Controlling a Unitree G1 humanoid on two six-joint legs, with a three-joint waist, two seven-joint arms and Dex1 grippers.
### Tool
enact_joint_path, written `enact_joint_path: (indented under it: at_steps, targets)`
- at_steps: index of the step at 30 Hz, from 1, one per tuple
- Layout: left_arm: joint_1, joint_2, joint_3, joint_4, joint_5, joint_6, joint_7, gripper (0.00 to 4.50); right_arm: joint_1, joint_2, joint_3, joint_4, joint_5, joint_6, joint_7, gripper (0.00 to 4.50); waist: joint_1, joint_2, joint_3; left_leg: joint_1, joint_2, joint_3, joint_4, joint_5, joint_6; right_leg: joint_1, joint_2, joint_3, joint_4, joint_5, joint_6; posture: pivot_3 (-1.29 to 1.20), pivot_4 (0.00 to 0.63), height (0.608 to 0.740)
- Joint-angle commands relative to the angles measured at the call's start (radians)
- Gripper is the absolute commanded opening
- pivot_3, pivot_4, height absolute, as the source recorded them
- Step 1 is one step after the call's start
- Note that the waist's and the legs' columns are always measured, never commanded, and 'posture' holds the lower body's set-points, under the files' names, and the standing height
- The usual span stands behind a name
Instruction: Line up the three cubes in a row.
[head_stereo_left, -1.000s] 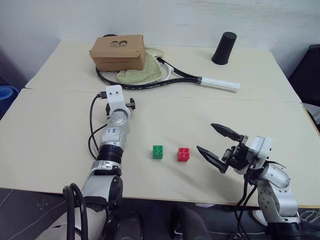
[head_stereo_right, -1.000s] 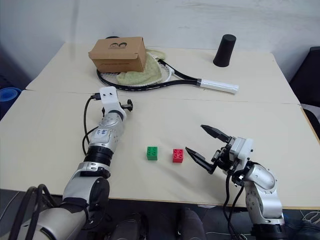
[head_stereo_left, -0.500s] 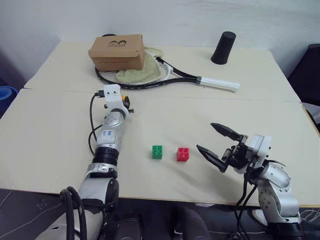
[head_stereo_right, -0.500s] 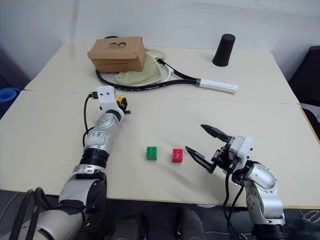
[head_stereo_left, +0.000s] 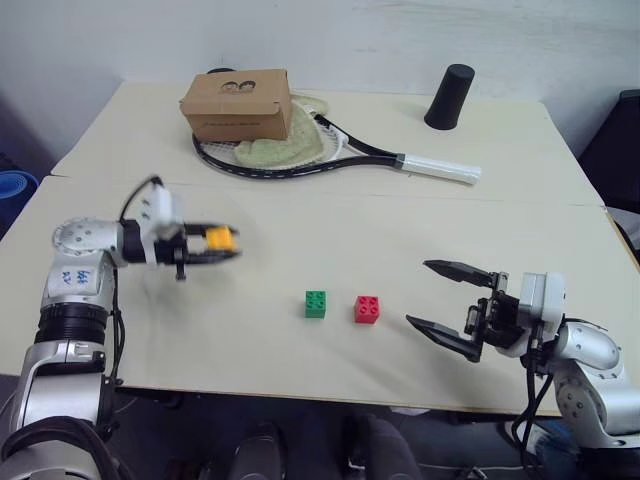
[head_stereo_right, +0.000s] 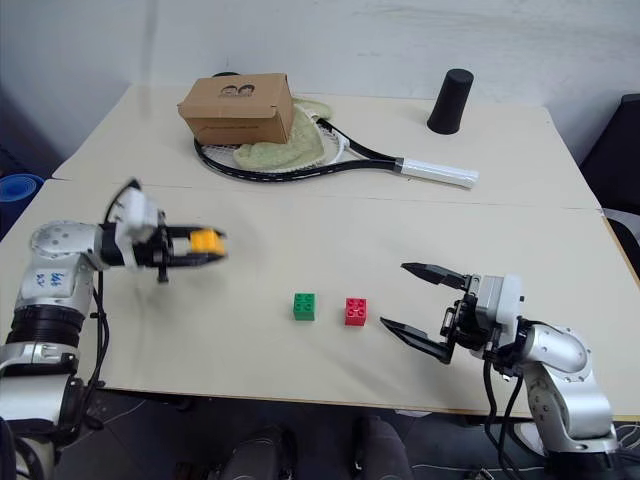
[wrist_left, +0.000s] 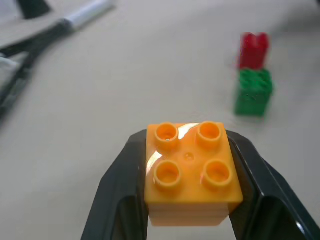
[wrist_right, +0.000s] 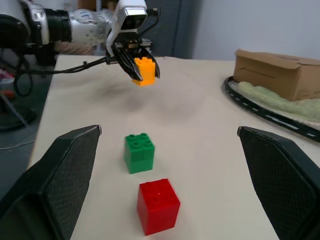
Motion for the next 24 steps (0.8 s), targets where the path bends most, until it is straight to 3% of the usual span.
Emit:
enact_joint_path:
  at_steps: [1, 9, 24]
  targets:
    - [0.033, 0.007, -0.07, -0.074, -0.025, -0.015, -0.112, 1.53, 0.02, -0.029, -0.019, -0.04, 0.009, 0.003, 0.041, 4.5, -0.001, 0.0, 0.0, 0.0, 0.001, -0.001, 0.0, -0.001, 0.002, 0.0, -0.001, 0.004, 0.0, 0.0, 0.0, 0.0, 0.15, 0.74]
    - [0.052, -0.096, -0.138, -0.067, 0.014, -0.049, -0.043, 1.53, 0.053, -0.023, -0.048, -0.133, 0.026, 0.07, -0.057, 4.5, -0.001, 0.0, 0.0, 0.0, 0.002, -0.002, 0.001, -0.002, 0.004, 0.0, -0.002, 0.007, 0.001, 0.0, 0.0, 0.0, 0.15, 0.74]
    - [0.002, -0.15, -0.159, 0.072, 0.097, -0.159, 0.011, 1.53, 0.064, -0.007, -0.048, -0.174, 0.025, 0.096, -0.116, 4.5, 0.0, 0.0, 0.0, 0.0, 0.001, -0.002, 0.001, -0.002, 0.005, 0.0, -0.001, 0.007, 0.001, 0.0, 0.0, 0.0, 0.15, 0.74]
